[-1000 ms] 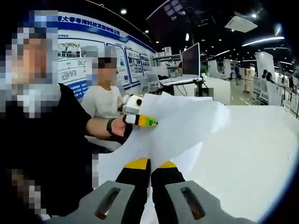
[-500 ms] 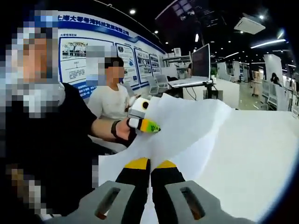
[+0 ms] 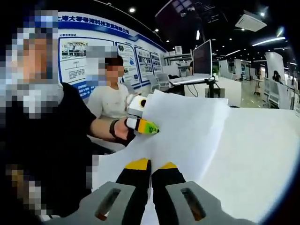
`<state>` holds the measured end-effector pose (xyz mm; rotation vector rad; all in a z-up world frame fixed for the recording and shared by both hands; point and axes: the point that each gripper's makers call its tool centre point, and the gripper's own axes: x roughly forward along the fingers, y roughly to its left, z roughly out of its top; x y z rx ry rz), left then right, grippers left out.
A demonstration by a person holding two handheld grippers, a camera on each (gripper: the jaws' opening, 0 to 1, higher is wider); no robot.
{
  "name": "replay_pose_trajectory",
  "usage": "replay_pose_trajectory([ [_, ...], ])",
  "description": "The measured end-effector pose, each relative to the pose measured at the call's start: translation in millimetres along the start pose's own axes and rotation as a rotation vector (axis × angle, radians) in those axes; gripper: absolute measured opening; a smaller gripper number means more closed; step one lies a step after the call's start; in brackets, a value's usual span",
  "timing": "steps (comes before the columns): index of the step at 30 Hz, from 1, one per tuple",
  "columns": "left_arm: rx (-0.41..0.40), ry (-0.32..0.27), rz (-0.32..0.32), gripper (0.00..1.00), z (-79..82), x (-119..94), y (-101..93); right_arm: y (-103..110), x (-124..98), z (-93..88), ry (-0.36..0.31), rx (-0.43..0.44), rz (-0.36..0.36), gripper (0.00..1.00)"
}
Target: Organize the stack of printing papers by aligning and flattening the scattered papers on the table
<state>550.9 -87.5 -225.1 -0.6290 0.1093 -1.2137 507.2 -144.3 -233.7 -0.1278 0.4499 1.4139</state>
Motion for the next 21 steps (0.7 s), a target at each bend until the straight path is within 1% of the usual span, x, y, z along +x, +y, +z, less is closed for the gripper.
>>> replay_pose_trajectory([
  [2,0.013,0.007,-0.001,0.16,-1.1,0,-0.7,-4,0,-0.9,0.006,-0.004,-0.024,0.00],
  [4,0.026,0.016,-0.005,0.15,-2.0,-1,-1.0,-5,2,-1.3,0.008,0.002,-0.030,0.00],
  [7,0.039,0.018,0.004,0.13,-1.2,-2,0.4,-9,4,-3.2,0.016,0.003,-0.048,0.00],
  [8,0.039,0.020,0.005,0.11,-0.8,-2,0.5,-10,5,-5.9,0.023,0.003,-0.056,0.00],
  [10,0.064,0.020,0.018,0.08,0.3,-3,2.6,-11,6,-9.7,0.039,0.012,-0.064,0.00],
  [14,0.078,0.029,0.026,0.07,0.6,-3,3.3,-10,6,-10.9,0.041,0.046,-0.082,0.01],
  [16,0.075,0.026,0.026,0.06,2.2,-4,3.5,-9,5,-10.2,0.030,0.061,-0.095,0.05],
  [19,0.064,0.014,0.029,0.06,6.0,-6,4.5,-10,-1,-10.3,0.018,0.060,-0.119,0.06],
  [21,0.064,0.009,0.034,0.06,7.6,-6,4.8,-10,-9,-7.7,-0.020,0.076,-0.150,0.11],
])
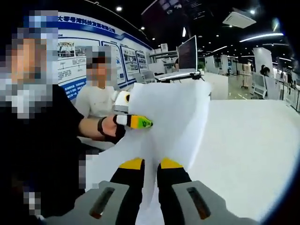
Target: Organize the stack of printing papers by aligning and flattening the scattered papers on the table
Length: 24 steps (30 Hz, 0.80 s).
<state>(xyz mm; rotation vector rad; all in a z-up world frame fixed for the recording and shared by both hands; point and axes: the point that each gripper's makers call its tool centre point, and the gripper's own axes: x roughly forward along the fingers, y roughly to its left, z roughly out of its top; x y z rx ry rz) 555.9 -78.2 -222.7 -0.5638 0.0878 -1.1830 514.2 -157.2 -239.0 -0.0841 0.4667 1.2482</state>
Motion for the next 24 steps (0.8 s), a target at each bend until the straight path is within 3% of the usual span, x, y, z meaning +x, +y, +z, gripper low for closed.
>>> replay_pose_trajectory([
  [9,-0.003,-0.020,0.029,0.06,3.6,-1,2.3,-18,-34,14.4,-0.185,0.139,-0.177,0.34],
  [14,-0.027,-0.019,0.026,0.06,5.6,-1,3.0,-17,-50,17.8,-0.297,0.209,-0.231,0.52],
  [24,-0.104,-0.040,0.071,0.06,9.1,0,14.7,-9,-51,-2.6,-0.366,0.297,-0.271,0.56],
])
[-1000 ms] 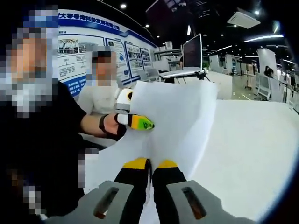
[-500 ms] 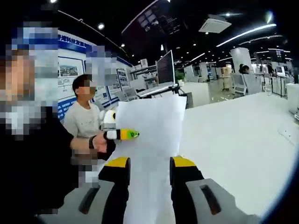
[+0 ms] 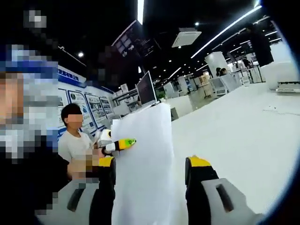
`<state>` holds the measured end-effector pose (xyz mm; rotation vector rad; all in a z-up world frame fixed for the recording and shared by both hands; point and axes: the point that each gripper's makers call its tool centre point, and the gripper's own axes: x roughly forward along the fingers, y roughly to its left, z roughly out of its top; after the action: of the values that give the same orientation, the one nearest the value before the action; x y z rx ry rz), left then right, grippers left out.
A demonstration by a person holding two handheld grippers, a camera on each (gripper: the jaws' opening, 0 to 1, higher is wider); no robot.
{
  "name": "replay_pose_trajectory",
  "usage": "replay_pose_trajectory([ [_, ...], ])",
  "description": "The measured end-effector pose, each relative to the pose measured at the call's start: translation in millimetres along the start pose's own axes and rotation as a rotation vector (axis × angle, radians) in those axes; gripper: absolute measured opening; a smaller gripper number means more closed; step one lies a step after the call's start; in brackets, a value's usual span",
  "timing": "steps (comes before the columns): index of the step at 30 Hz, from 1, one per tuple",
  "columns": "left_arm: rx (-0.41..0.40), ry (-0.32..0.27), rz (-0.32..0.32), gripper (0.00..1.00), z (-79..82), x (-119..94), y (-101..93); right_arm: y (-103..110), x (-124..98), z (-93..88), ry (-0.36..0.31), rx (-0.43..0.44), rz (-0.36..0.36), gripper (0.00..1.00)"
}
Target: Organize the stack of printing papers by aligning and flattening the scattered papers on the table
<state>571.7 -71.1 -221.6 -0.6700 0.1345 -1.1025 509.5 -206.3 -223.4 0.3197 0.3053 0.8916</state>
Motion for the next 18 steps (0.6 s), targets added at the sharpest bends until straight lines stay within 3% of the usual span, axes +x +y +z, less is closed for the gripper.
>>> replay_pose_trajectory([
  [7,-0.024,-0.028,0.022,0.06,10.2,0,4.5,7,-12,-1.1,-0.063,0.026,-0.030,0.60],
  [13,0.014,-0.037,0.013,0.06,20.5,4,-3.2,12,-26,14.9,-0.236,0.062,-0.072,0.78],
  [14,0.013,-0.045,0.008,0.06,23.1,5,-5.5,15,-29,9.2,-0.214,0.067,-0.079,0.77],
  [18,0.058,-0.092,-0.009,0.06,40.3,7,-21.0,15,-34,6.5,-0.232,0.066,-0.122,0.77],
])
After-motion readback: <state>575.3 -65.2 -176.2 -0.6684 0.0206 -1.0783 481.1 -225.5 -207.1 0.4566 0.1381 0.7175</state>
